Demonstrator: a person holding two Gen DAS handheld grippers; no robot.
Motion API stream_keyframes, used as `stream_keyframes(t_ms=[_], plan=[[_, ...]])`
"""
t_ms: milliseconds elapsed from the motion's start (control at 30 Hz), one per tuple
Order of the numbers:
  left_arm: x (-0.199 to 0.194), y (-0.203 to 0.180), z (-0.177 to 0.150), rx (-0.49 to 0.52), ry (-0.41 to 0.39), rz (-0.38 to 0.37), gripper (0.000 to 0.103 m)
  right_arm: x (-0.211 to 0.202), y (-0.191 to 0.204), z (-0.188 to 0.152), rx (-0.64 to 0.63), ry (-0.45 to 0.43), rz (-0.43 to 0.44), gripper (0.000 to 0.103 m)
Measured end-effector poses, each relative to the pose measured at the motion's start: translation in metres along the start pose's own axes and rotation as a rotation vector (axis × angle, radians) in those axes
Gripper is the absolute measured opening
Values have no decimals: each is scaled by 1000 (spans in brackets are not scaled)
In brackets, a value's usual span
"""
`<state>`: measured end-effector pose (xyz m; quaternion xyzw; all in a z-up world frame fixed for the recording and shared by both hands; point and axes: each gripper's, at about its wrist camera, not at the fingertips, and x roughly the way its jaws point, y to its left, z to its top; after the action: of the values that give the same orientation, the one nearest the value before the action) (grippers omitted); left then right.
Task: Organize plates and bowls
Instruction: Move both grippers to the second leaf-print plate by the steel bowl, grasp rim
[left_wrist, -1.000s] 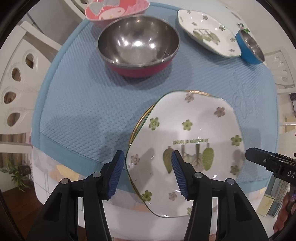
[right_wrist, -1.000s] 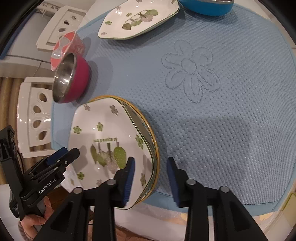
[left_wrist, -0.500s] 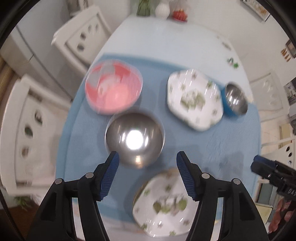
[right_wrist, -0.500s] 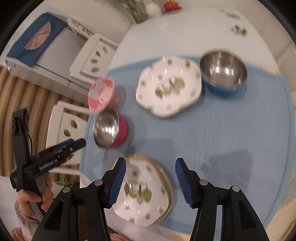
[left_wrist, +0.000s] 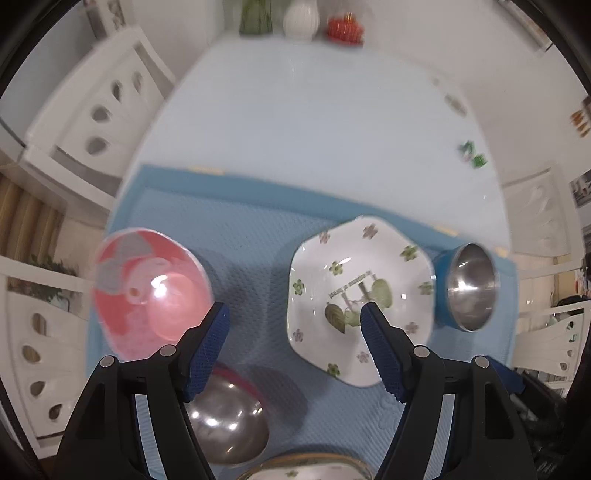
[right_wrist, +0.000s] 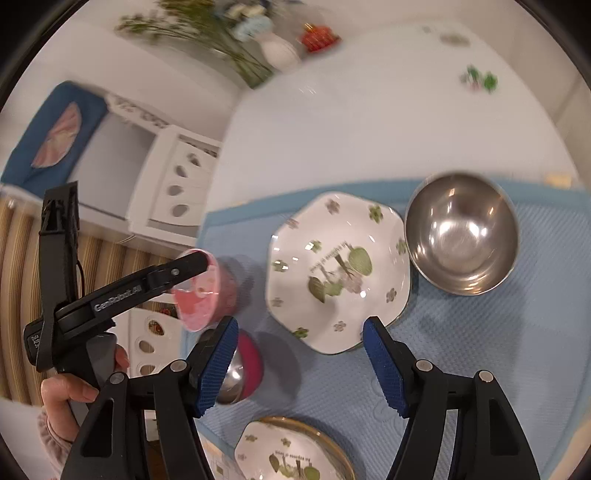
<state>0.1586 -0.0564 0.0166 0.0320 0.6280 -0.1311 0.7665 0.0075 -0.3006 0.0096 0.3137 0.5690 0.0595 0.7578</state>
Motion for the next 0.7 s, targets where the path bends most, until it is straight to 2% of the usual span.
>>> stream_keyframes(t_ms=[100, 200, 267, 300, 367, 433, 600, 700], plan=[[34, -3, 3, 2, 49, -9, 72, 29, -19, -3, 74, 17, 23, 68], [62, -2, 6, -1, 85, 18, 72, 53, -35, -8, 106, 32, 4, 68], [77, 0, 8, -12, 101, 7, 72, 68, -47, -10, 132, 40, 3, 68], [84, 0, 9, -12, 106, -2, 71, 72, -52, -11, 142, 37, -6, 72], [92, 0, 12, -2, 112, -1, 71, 79, -60, -9, 149, 14, -13, 72], [100, -1, 15, 4, 115, 1, 71, 85, -66, -6, 169, 21, 8, 72], [113, -8, 20, 39, 105, -13, 68, 102, -74, 2, 152, 23, -7, 72], [122, -10, 20, 52, 118, -10, 68, 104, -73, 5, 137, -15, -3, 72]])
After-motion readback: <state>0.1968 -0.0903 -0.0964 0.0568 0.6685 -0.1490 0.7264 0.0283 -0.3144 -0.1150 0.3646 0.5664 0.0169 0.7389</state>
